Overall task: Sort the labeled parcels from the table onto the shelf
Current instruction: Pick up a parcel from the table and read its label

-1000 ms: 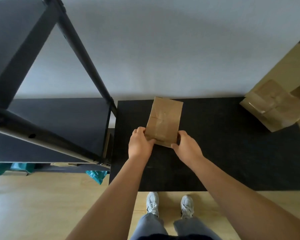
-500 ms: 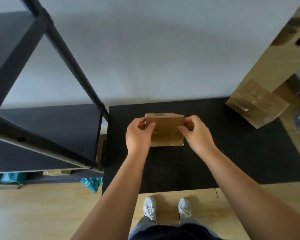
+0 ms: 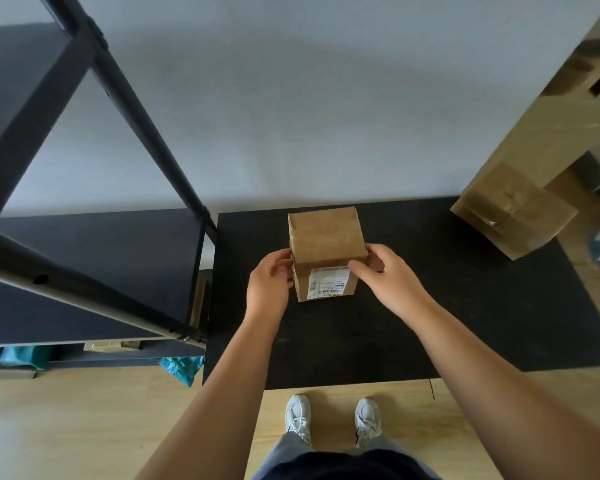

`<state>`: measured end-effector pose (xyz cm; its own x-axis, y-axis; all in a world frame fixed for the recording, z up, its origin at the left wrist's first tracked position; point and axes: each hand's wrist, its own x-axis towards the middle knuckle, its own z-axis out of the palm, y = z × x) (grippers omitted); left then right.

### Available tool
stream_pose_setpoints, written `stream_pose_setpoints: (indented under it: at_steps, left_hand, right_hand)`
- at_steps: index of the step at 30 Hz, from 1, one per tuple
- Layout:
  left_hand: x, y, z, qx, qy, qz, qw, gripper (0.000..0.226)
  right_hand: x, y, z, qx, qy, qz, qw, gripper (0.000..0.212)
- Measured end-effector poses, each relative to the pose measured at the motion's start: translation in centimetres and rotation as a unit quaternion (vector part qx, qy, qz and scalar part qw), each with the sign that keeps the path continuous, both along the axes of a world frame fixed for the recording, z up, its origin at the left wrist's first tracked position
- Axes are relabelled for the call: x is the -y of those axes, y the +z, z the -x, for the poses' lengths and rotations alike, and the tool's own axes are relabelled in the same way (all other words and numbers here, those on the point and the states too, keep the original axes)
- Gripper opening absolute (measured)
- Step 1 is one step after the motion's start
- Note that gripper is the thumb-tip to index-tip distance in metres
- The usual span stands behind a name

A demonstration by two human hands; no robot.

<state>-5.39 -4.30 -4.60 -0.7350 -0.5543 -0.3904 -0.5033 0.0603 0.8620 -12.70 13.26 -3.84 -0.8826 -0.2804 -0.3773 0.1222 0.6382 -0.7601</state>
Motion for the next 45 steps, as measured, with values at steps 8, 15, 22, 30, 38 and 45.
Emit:
stream_pose_setpoints:
  at_steps: [8,15,22,30,38,45]
  left_hand:
    - [-0.9,-1.1,-0.2,0.067,-0.059,0.051,0.995,0.041]
    - [-1.3,-0.2,0.2,0.05,-0.027,0.101,0.993,0.034]
    - [-2.2,-1.2,0.1,0.074,-0.025,0.1,0.992,0.025]
    - [-2.4,-3.8,-1.1,0.122,-0.098,0.16,0.975,0.024]
    - [-0.9,-2.5,0.3,0.096,-0.367,0.435,0.817,0.061]
    - [-0.2,-3.7,1.0,0.134,-0.424,0.476,0.759,0.068]
  right_hand:
    - [-0.2,-1.3,0.1,0.011,0.013,-0.055,0.998,0.035]
    - [-0.1,-0.6,0.4,-0.027,-0.01,-0.047,0.998,0.033]
    - [-0.6,-1.9,-0.1,-0.017,0.009,-0.052,0.998,0.033]
    - [-0.1,-4.4,-0.6,0.012,0.089,-0.123,0.988,0.077]
    - [-0.6,-5.3,-0.5,0.009,0.077,-0.128,0.989,0.075]
    - [-0.9,-4.6,0.5,-0.057,0.061,-0.185,0.979,0.069]
